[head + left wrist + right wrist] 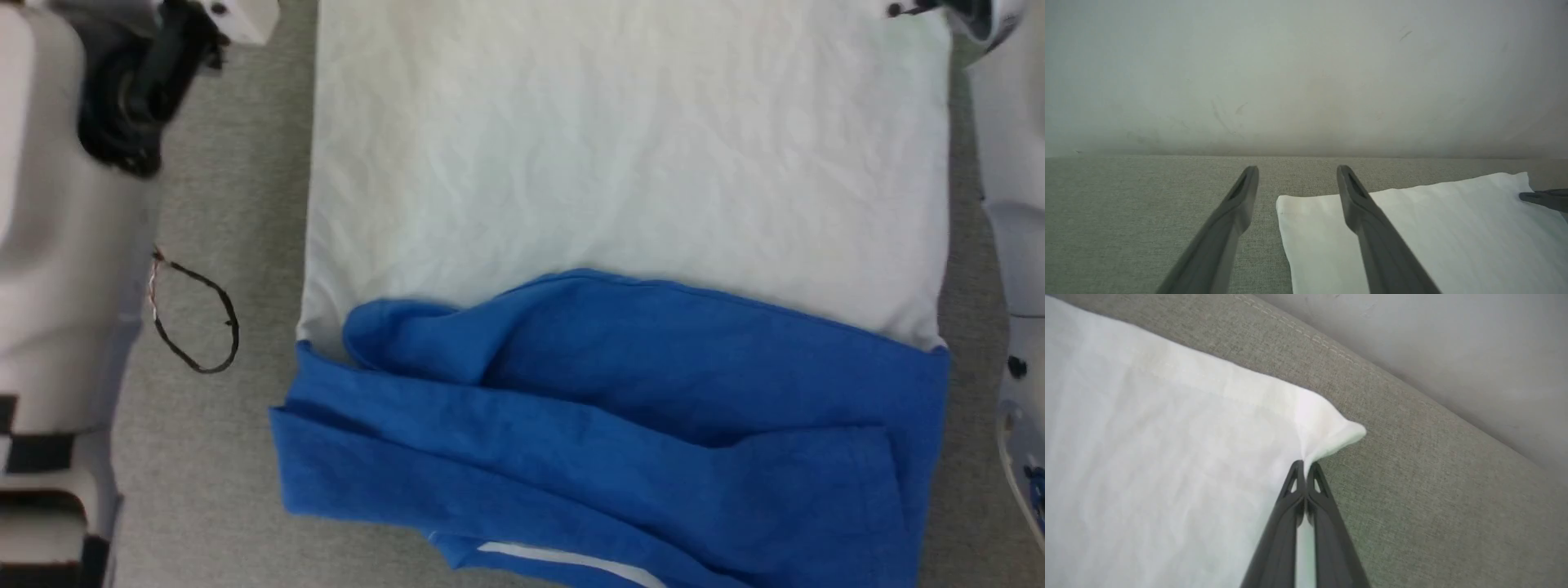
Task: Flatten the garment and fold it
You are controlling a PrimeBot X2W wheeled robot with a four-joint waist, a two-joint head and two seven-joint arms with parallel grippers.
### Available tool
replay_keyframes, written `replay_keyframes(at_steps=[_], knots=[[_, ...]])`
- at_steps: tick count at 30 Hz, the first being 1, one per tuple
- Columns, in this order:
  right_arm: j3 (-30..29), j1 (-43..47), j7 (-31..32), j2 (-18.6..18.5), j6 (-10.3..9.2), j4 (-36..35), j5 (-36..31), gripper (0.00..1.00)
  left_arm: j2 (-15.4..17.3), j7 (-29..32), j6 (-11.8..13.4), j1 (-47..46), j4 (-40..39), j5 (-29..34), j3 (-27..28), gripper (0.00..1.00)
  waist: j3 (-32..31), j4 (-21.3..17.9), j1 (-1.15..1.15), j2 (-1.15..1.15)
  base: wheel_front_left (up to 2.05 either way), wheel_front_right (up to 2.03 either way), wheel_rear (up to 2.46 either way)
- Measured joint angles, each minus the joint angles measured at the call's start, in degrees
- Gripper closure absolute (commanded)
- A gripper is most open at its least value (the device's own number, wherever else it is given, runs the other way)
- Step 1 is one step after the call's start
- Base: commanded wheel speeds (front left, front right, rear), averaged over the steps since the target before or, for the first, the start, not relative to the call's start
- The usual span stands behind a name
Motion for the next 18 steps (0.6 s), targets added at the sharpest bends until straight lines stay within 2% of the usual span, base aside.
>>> replay_keyframes(at_steps=[4, 7, 15, 16, 17, 18], knots=[[3.98, -0.31, -0.48, 0.78, 0.0, -0.16, 2.98, 1.0, 1.34, 13.13, 0.92, -5.72, 8.27, -1.01, -2.1, 0.0, 0.33, -2.28, 0.0, 0.0, 0.0, 0.0, 0.0], [6.45, -0.92, -0.49, 0.88, 0.0, -0.74, 5.19, 1.0, 1.82, 19.76, 2.41, -8.78, 12.4, -0.88, -3.58, 0.0, 0.78, -3.84, 0.0, 0.0, 0.0, 0.0, 0.0], [10.02, -2.16, -0.48, -1.03, 0.0, -2.34, 8.71, 1.0, 1.23, 28.08, 4.71, -11.27, 17.47, -1.13, -6.0, 0.0, 2.96, -5.72, -0.03, 0.0, 0.0, 0.0, 0.0], [10.23, -2.21, -0.49, -1.19, 0.0, -2.56, 8.92, 1.0, 1.21, 28.8, 5.11, -11.48, 17.74, -1.07, -6.12, 0.05, 3.16, -5.79, -0.02, 0.0, 0.0, 0.0, 0.0], [10.47, -2.25, -0.49, -1.33, 0.0, -2.7, 9.23, 1.0, 1.25, 29.45, 5.31, -11.87, 17.79, -1.07, -6.22, 0.71, 3.3, -5.82, -0.02, 0.0, 0.0, 0.0, 0.0], [10.72, -2.26, -0.49, -1.46, 0.0, -2.85, 9.53, 1.0, 1.31, 29.72, 5.34, -12.07, 17.75, -1.08, -6.16, 1.0, 3.37, -5.79, -0.02, 0.0, 0.0, 0.0, 0.0]])
